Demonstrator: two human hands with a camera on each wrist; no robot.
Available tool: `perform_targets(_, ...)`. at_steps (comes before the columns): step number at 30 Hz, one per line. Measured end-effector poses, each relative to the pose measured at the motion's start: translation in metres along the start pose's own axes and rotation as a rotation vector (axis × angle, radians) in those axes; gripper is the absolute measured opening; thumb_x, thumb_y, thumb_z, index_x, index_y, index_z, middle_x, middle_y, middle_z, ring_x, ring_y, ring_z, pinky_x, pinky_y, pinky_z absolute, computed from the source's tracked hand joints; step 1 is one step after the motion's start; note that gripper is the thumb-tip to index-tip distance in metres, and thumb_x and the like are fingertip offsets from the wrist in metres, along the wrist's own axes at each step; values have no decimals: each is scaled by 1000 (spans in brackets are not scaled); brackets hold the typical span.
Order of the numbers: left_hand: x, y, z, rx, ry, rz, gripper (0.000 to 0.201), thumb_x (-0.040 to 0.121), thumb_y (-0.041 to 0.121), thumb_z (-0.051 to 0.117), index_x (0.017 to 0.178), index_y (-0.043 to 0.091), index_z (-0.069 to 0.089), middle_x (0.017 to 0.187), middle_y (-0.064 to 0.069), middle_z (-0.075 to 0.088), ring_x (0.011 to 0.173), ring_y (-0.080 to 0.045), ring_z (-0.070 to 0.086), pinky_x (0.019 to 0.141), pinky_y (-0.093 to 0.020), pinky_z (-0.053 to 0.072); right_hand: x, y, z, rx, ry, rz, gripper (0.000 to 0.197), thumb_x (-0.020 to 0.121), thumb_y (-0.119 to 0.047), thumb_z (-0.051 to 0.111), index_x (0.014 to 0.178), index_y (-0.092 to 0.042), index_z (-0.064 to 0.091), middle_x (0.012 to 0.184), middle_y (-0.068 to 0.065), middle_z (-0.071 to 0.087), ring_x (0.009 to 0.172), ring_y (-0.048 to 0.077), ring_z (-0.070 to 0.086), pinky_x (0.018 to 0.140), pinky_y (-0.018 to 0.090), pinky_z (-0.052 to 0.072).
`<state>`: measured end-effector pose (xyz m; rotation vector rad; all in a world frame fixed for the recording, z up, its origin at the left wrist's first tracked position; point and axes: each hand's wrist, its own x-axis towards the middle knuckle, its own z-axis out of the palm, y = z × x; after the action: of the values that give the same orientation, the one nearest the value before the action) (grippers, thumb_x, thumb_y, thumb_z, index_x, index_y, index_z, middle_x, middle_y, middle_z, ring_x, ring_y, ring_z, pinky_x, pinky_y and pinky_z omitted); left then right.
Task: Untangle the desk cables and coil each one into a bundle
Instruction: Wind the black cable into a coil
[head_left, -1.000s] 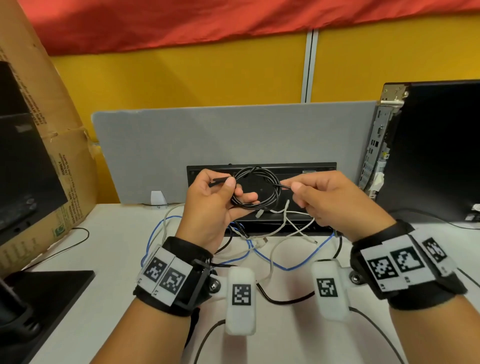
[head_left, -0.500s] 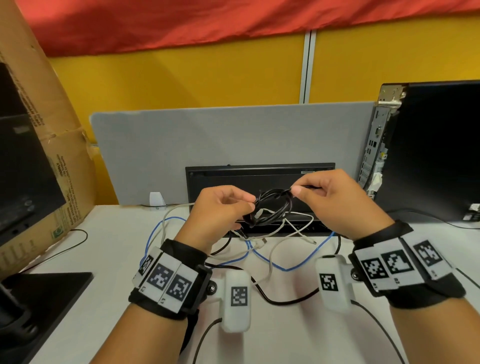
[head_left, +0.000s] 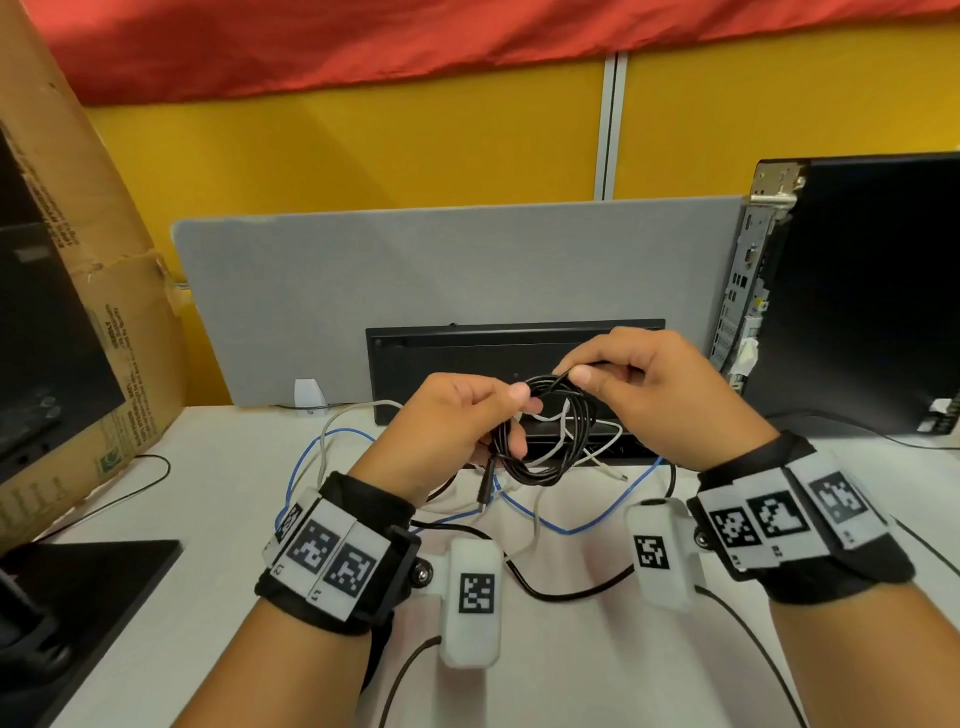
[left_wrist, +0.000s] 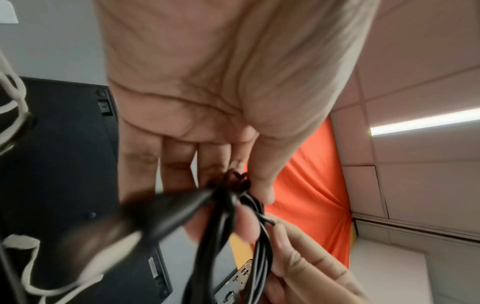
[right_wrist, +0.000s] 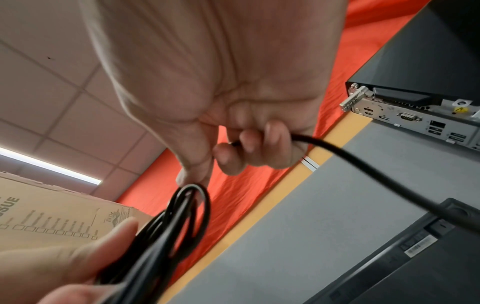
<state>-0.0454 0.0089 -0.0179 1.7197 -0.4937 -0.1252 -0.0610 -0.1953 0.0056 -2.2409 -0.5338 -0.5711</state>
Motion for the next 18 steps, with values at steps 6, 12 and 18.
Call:
perform_targets(6, -1, 0, -2, 25, -52, 4, 13, 97, 14, 54, 93, 12, 66, 81, -10, 76, 71, -13, 69, 59, -24, 51, 2, 2, -2, -199, 59, -60, 14, 85, -20, 70, 97, -24, 77, 80, -2, 54, 86, 14, 46, 77, 19, 34)
perform_targets(12, -2, 2, 3, -206, 17, 55, 13, 93, 13, 59, 94, 8, 71, 84, -12, 74, 70, -19, 67, 55, -22, 55, 2, 7, -5, -190, 187, -30, 11, 86, -14, 70, 93, -17, 79, 72, -3, 68, 67, 8, 62, 71, 25, 52)
perform_targets(18, 2, 0, 7, -314, 197, 56, 15, 89, 12, 65, 84, 0, 73, 75, -17, 65, 58, -19, 61, 52, -24, 56, 3, -11, 14, 869, 94, 327, 17, 90, 0, 58, 88, 2, 74, 84, 22, 73, 80, 32, 72, 72, 32, 61)
